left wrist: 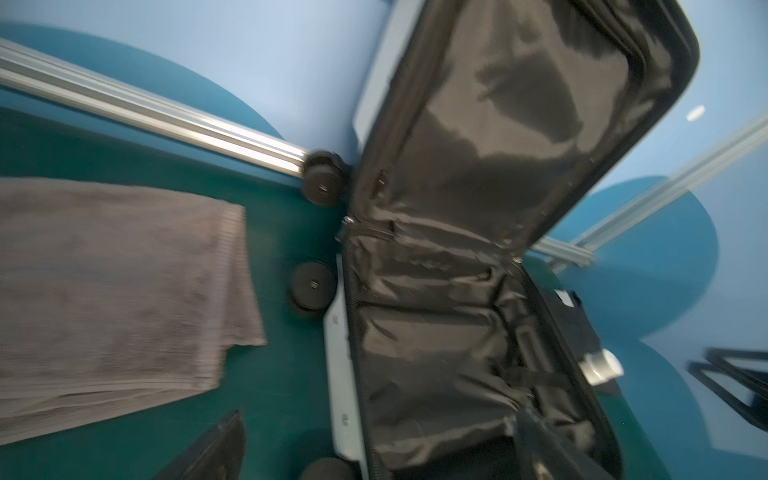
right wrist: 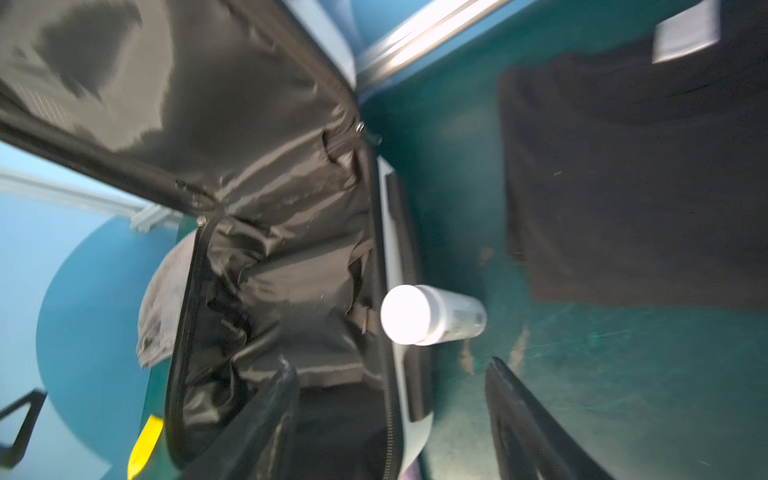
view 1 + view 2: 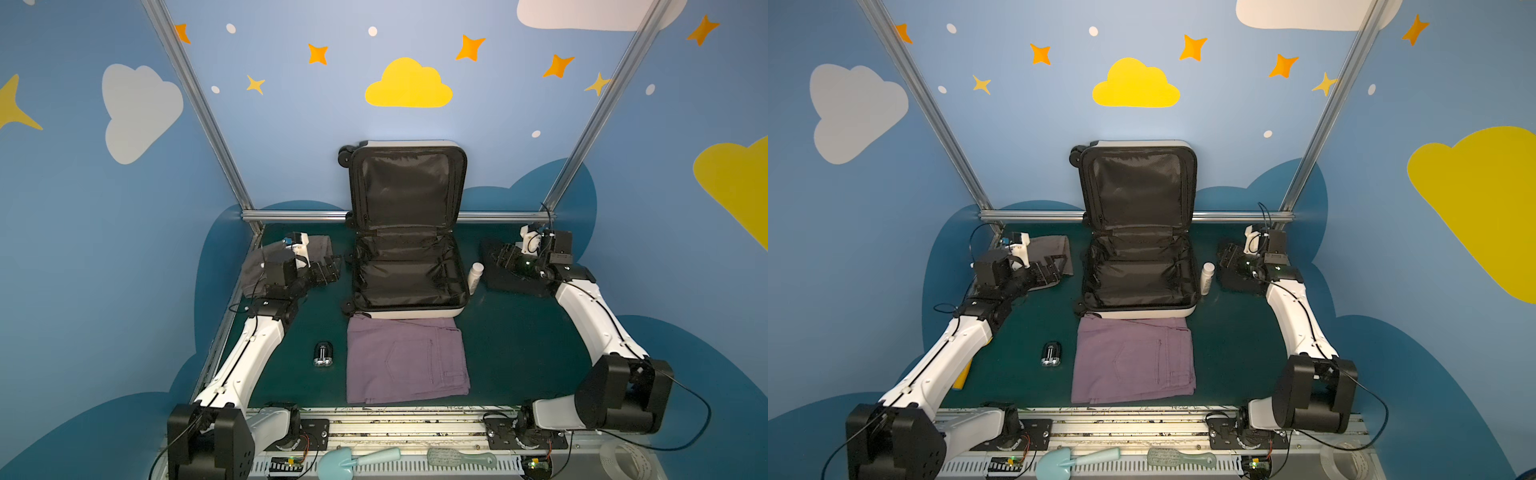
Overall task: Pack the luggage
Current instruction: 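Grasp the white tube with the right gripper while the left reaches the suitcase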
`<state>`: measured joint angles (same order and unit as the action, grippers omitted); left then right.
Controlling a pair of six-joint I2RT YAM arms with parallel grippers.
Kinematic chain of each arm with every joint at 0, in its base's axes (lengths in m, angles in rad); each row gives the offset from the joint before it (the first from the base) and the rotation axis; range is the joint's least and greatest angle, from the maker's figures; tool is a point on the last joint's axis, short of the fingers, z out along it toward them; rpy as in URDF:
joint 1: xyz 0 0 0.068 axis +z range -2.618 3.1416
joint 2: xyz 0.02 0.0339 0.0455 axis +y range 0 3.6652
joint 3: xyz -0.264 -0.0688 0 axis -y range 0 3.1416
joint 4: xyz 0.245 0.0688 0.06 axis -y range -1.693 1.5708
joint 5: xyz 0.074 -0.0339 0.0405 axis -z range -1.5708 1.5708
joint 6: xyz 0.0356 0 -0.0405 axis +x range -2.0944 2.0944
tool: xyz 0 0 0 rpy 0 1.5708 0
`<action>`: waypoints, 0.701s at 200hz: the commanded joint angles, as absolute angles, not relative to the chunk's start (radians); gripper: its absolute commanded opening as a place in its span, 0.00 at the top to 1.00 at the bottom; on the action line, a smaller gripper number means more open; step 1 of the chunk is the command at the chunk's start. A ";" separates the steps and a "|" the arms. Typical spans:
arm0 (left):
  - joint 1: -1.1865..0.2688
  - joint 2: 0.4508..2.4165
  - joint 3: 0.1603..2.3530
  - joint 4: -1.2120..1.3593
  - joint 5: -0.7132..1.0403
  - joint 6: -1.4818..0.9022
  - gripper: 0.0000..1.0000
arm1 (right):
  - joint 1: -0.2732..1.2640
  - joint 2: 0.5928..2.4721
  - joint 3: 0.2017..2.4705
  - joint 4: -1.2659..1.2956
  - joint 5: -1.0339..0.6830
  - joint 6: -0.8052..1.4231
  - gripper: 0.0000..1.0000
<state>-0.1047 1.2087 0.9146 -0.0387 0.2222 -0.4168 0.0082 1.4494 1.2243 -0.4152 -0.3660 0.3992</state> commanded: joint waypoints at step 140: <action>-0.291 1.515 1.187 -0.134 0.338 -0.518 0.00 | 0.153 1.938 1.717 -0.942 -0.120 0.325 0.43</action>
<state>-0.2867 1.4979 1.1553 -0.1223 0.3157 -0.5056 0.1463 1.8858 1.6382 -0.7971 -0.1509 0.3340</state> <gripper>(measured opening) 0.996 0.591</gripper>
